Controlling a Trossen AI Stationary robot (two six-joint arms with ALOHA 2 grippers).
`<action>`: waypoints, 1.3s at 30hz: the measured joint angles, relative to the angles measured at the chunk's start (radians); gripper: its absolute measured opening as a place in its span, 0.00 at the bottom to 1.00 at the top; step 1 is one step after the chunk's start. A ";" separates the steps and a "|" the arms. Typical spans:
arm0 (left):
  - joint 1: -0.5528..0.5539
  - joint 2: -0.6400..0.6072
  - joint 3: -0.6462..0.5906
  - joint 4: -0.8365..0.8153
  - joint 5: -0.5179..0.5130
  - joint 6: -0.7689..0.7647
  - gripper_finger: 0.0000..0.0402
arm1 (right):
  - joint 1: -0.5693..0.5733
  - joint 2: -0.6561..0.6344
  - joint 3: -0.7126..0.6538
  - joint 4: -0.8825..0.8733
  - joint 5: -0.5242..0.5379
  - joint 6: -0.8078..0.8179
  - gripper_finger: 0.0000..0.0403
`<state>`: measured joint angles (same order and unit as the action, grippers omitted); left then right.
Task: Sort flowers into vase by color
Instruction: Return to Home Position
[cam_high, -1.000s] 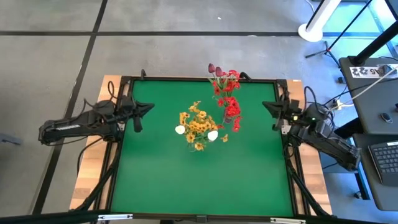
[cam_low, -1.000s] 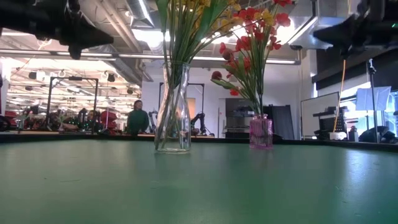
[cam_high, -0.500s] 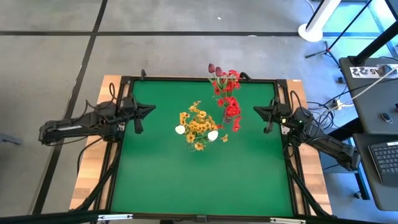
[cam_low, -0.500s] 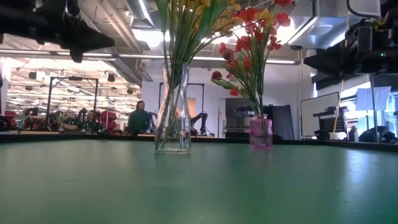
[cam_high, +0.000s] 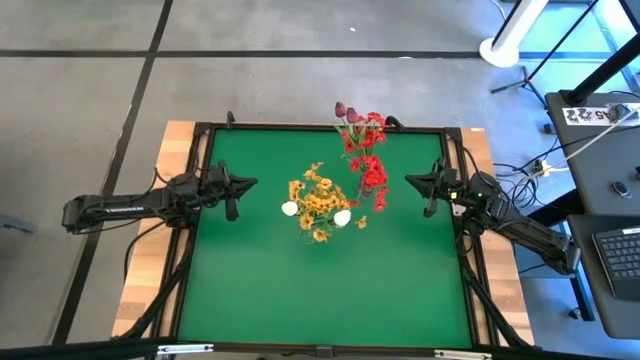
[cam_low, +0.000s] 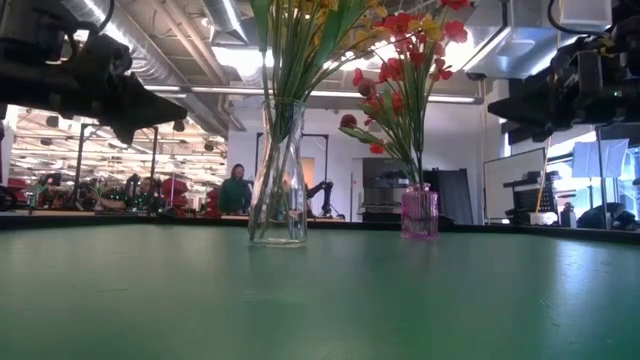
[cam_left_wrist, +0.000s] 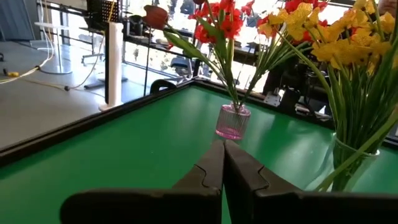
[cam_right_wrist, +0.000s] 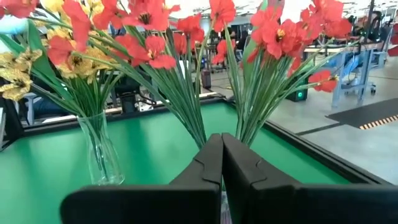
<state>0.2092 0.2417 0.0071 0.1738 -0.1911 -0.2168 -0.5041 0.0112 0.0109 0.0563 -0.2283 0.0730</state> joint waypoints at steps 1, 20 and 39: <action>0.000 0.000 0.000 0.000 0.001 -0.001 0.00 | 0.000 0.000 0.000 0.000 0.000 -0.001 0.01; 0.000 0.000 0.000 -0.030 -0.013 -0.013 0.00 | 0.000 0.000 -0.002 -0.010 0.088 -0.002 0.01; 0.000 0.000 0.001 -0.031 -0.014 -0.011 0.00 | 0.000 0.000 -0.003 -0.006 0.088 -0.002 0.01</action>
<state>0.2089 0.2420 0.0078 0.1429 -0.2050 -0.2279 -0.5041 0.0109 0.0078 0.0498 -0.1402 0.0705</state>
